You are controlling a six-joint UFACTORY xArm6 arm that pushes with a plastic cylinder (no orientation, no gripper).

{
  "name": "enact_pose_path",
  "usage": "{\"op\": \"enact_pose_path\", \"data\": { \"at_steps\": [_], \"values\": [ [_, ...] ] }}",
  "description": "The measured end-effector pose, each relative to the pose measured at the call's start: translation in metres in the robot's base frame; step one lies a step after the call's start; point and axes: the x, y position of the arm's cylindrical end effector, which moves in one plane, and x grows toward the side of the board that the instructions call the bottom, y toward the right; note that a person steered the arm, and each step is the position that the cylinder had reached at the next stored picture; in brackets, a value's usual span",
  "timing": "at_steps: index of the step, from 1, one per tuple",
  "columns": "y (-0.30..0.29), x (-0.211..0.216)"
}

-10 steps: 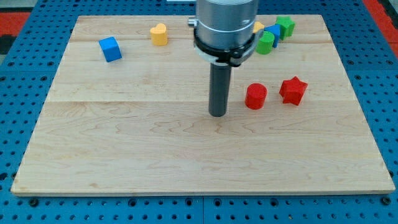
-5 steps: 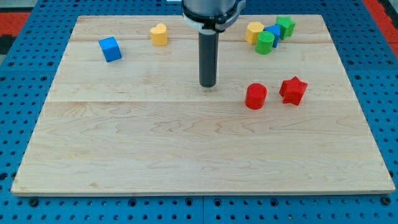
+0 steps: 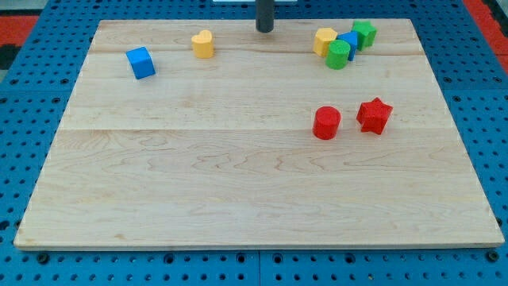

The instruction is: Push the green star into the red star

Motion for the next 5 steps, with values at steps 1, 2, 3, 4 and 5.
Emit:
{"op": "enact_pose_path", "data": {
  "at_steps": [1, 2, 3, 4, 5],
  "values": [
    [0.089, 0.000],
    [0.100, -0.001],
    [0.136, 0.005],
    [0.167, -0.002],
    [0.172, 0.003]
  ]
}}
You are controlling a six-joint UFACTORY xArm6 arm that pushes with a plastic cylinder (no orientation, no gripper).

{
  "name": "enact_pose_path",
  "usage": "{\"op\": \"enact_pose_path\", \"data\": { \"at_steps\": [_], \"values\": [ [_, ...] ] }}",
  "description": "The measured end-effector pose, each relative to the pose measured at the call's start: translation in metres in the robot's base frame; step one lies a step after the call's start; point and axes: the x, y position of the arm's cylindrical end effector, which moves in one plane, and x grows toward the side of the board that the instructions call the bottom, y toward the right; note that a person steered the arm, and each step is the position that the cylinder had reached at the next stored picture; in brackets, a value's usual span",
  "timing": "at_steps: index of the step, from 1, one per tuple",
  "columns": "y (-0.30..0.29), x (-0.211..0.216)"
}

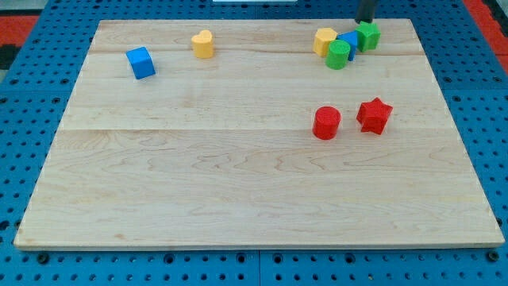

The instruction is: Push the green star into the red star

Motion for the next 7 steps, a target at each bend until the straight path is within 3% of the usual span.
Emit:
{"op": "enact_pose_path", "data": {
  "at_steps": [5, 6, 7],
  "values": [
    [-0.032, 0.173],
    [-0.031, 0.169],
    [0.034, 0.157]
  ]
}}
